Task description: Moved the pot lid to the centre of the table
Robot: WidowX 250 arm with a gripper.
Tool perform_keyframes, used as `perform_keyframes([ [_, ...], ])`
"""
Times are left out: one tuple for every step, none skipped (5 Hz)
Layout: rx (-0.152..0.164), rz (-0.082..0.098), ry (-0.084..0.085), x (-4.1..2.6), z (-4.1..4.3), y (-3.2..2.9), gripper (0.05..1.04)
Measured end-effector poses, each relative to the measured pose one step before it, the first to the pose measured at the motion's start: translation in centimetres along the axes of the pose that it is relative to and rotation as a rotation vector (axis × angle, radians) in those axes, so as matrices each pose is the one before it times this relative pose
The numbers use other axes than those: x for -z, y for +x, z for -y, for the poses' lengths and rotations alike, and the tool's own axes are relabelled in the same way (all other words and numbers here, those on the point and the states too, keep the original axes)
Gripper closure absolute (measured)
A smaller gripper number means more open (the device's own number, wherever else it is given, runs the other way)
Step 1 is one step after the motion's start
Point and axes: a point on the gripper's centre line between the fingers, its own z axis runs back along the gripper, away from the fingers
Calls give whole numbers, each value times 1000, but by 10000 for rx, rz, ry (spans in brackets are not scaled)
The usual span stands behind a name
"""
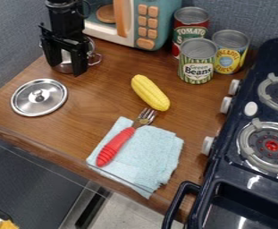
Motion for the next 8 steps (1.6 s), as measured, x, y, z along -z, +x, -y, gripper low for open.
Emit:
perform_keyframes([
  [-71, -376, -207, 1479, 195, -198, 83],
  [-320, -171, 98, 284, -330, -272, 83],
  [-322, 7, -15, 3, -726, -401, 83],
  [-89, -93, 11, 291, -97, -326, 83],
  [-36, -558, 239, 318, -299, -1114, 83],
  [82, 139, 20, -311, -105, -1098, 83],
  [-69, 399, -198, -578, -128, -1190, 83],
  [-71, 57, 81, 208, -187, -198, 83],
])
